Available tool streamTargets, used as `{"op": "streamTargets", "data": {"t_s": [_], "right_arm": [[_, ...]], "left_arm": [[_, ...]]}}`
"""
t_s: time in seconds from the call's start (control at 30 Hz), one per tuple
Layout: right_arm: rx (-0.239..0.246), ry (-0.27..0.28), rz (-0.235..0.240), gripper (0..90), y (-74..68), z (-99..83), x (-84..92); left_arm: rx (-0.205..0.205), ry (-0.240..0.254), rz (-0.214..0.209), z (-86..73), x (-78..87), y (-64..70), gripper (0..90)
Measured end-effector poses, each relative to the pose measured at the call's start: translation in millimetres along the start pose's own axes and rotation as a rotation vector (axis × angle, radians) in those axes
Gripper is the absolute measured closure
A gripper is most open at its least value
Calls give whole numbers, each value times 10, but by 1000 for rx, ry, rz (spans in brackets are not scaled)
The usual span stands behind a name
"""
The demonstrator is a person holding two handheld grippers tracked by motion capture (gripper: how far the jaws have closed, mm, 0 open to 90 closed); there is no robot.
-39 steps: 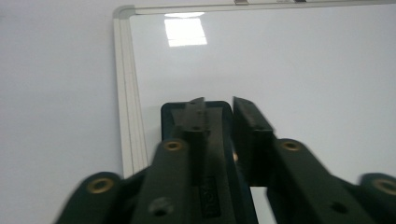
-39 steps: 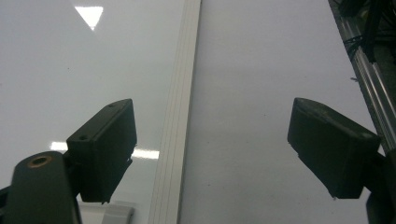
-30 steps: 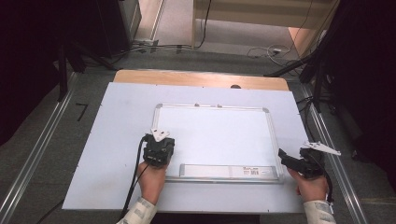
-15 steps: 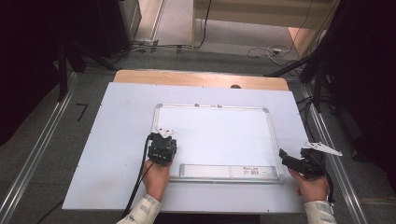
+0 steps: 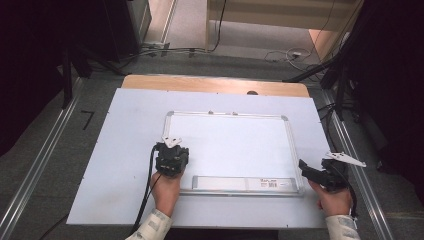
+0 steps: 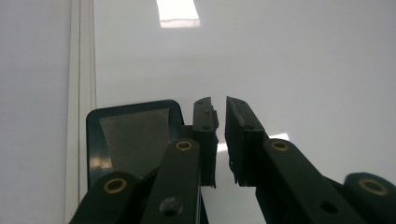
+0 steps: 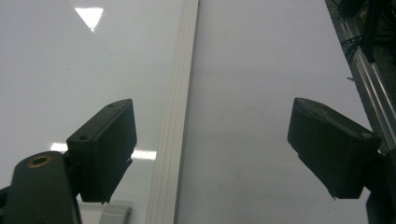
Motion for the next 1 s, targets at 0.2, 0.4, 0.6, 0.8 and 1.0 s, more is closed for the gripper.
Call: {"op": "streamTargets", "data": {"t_s": [0.2, 0.4, 0.6, 0.8, 1.0], "right_arm": [[5, 5, 2, 143, -2, 2, -2], [4, 10, 7, 143, -1, 2, 16], [3, 12, 3, 143, 19, -4, 19], [8, 16, 3, 143, 3, -8, 34], [10, 17, -2, 143, -2, -12, 39]], "left_arm": [[-14, 23, -20, 31, 108, -93, 697], [13, 52, -26, 72, 221, -301, 559], [2, 64, 18, 14, 335, -581, 373], [28, 92, -17, -72, 403, -750, 288], [39, 94, 8, -127, 461, -902, 287]]}}
Point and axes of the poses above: each handheld gripper's, and its own axes: x roughly backward along the jaws, z roughly out of its top, y roughly to its right, the point moved 3 cm from there along -x, roughly forward along the jaws, and after that the axes turned 14 degrees about -x, right-handed, at the moved point
